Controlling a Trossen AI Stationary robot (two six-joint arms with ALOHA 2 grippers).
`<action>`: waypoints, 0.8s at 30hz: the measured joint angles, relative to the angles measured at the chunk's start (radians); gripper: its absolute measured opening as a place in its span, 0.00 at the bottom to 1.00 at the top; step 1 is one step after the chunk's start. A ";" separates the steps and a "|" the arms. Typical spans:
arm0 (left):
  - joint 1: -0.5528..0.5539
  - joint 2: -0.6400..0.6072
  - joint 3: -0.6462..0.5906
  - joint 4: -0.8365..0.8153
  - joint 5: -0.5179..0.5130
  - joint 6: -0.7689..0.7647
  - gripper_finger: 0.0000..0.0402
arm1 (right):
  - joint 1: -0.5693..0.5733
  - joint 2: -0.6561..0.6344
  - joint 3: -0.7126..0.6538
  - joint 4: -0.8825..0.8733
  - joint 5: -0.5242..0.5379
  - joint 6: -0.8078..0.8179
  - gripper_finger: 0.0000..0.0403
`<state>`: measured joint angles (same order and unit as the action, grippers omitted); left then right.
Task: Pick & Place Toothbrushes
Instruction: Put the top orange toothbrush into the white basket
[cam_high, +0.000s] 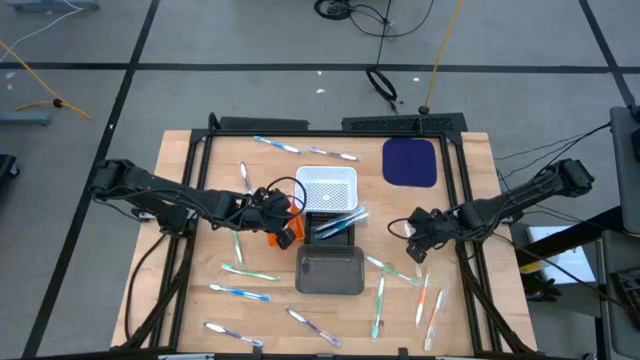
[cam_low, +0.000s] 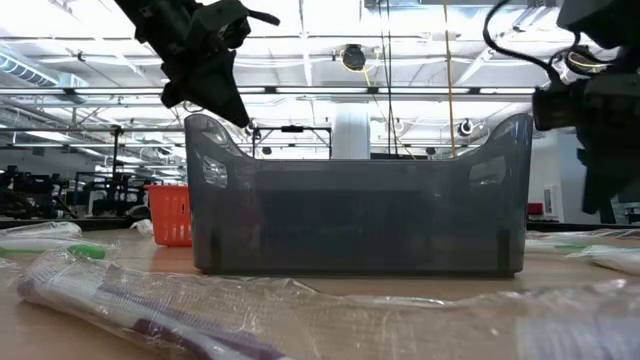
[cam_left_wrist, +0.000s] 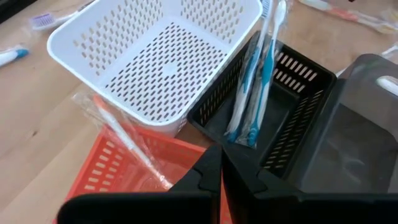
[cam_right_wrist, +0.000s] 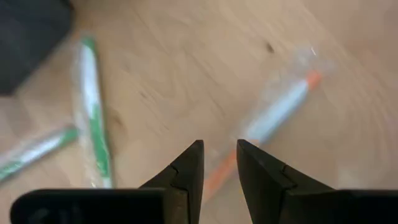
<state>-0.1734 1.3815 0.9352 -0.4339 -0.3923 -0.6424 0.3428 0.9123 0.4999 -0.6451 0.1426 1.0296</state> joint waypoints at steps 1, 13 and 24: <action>0.000 0.000 0.000 -0.001 0.000 0.005 0.02 | 0.000 0.000 0.000 -0.013 -0.013 0.011 0.21; 0.000 0.000 0.000 0.051 0.000 0.017 0.02 | 0.000 0.007 0.000 -0.067 -0.018 0.080 0.21; 0.000 0.000 0.000 0.069 0.001 0.023 0.02 | -0.001 0.078 0.000 -0.033 -0.071 0.083 0.21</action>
<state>-0.1738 1.3815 0.9352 -0.3650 -0.3918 -0.6190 0.3420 0.9900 0.4999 -0.6778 0.0721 1.1128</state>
